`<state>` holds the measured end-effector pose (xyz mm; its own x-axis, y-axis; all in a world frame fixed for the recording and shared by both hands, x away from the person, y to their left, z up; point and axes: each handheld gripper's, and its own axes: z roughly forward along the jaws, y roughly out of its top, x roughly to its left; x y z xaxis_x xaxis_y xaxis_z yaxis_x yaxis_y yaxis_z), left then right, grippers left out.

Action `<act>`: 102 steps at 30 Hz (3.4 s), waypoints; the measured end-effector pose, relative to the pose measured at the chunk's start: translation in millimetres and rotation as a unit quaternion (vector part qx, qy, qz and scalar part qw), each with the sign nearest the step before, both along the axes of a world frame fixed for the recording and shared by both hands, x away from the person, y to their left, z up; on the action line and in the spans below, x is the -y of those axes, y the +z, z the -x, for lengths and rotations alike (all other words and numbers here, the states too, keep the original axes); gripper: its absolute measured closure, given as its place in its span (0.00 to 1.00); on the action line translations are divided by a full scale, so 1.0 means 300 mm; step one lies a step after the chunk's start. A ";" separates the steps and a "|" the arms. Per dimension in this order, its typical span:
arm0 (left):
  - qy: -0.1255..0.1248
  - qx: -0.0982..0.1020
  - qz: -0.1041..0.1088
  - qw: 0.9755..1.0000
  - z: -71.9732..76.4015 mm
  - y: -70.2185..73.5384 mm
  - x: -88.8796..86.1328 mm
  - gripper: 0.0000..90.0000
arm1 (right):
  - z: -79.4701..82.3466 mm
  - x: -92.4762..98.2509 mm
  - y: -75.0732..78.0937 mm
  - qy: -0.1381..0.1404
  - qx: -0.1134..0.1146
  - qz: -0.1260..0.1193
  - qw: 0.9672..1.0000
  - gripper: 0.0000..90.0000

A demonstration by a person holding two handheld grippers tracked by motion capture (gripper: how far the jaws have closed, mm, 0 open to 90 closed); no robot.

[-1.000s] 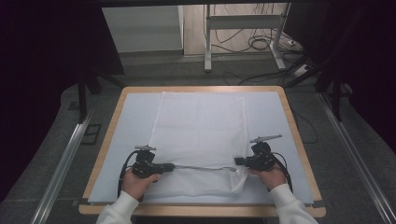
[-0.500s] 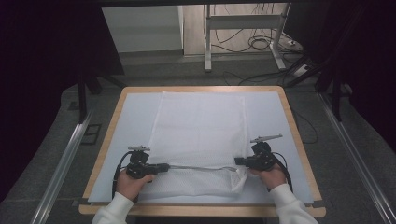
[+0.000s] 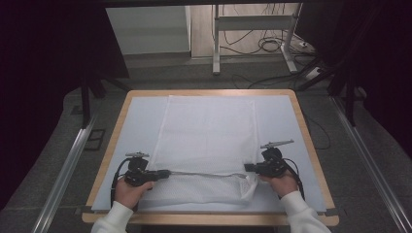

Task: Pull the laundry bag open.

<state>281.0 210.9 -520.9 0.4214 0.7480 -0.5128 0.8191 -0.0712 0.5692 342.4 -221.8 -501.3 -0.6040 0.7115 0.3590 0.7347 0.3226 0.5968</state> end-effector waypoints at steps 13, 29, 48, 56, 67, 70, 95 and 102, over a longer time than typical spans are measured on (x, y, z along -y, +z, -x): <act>0.016 0.006 -0.008 1.000 0.014 0.004 -0.047 0.97 | 0.001 -0.001 -0.001 0.000 0.000 0.001 1.000 0.99; 0.037 -0.001 0.004 0.999 0.036 -0.011 -0.132 0.97 | -0.002 0.003 -0.004 -0.004 0.001 0.001 1.000 0.99; 0.065 -0.007 -0.048 0.997 0.050 -0.036 -0.195 0.97 | -0.005 0.010 -0.007 -0.007 0.002 0.007 1.000 0.99; 0.063 -0.009 -0.060 0.996 0.062 -0.046 -0.200 0.97 | -0.005 0.012 -0.011 -0.010 0.003 0.012 1.000 0.99; 0.061 -0.003 -0.056 0.997 0.060 -0.038 -0.180 0.96 | 0.003 0.029 -0.008 -0.013 0.008 0.005 1.000 0.98; 0.064 0.000 -0.054 0.996 0.067 -0.034 -0.180 0.96 | 0.005 0.028 -0.004 -0.013 0.011 0.005 1.000 0.98; 0.049 0.172 -0.092 0.980 0.022 0.080 -0.048 0.38 | 0.068 0.160 0.103 -0.086 0.176 0.027 0.980 0.33; 0.042 0.164 -0.091 0.981 0.012 0.072 -0.046 0.38 | 0.068 0.179 0.106 -0.079 0.174 0.025 0.981 0.30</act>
